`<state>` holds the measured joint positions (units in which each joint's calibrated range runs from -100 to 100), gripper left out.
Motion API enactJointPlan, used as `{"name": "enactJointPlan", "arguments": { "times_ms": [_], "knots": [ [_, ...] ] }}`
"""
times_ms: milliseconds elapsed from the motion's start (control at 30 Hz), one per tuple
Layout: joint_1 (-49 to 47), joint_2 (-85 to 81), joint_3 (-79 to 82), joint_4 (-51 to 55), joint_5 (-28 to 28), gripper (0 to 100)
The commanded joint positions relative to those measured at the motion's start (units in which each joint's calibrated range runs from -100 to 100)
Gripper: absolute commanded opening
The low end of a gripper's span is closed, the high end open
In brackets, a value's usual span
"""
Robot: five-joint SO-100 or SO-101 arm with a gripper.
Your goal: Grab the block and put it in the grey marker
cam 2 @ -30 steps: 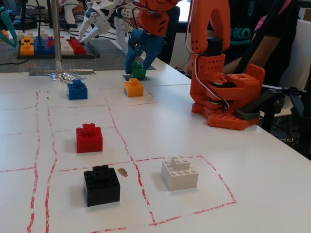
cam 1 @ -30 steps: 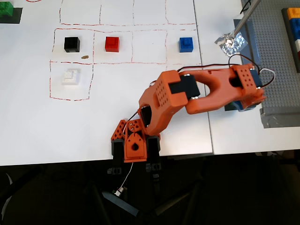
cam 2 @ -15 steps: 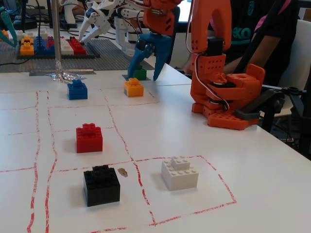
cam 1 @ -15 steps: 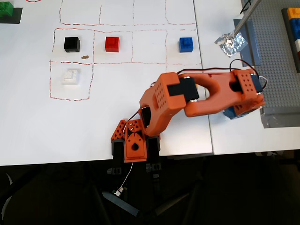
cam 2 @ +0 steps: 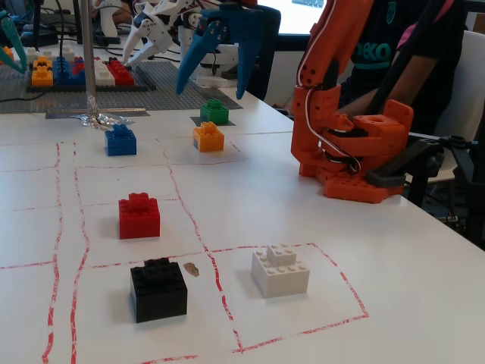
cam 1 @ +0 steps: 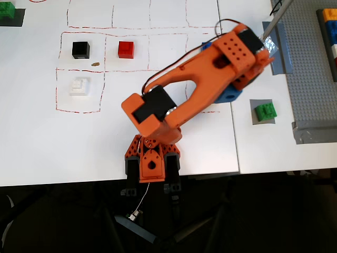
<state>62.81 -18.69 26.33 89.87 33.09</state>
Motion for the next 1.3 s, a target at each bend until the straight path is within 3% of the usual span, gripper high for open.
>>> {"name": "enactJointPlan", "arguments": {
  "times_ms": [0, 267, 467, 667, 900, 1267],
  "knots": [
    [-13.63, -8.41, 1.32, 0.99, -6.94, 35],
    [-40.36, -15.56, 11.29, -4.48, -18.51, 23],
    [-51.12, -18.32, 13.83, -14.61, -24.47, 13],
    [-55.36, -22.88, 14.11, -25.87, -29.94, 0],
    [-57.92, -34.77, 21.63, -34.52, -33.99, 0],
    [-62.86, -60.63, 56.26, -44.08, -35.12, 0]
  ]
}}
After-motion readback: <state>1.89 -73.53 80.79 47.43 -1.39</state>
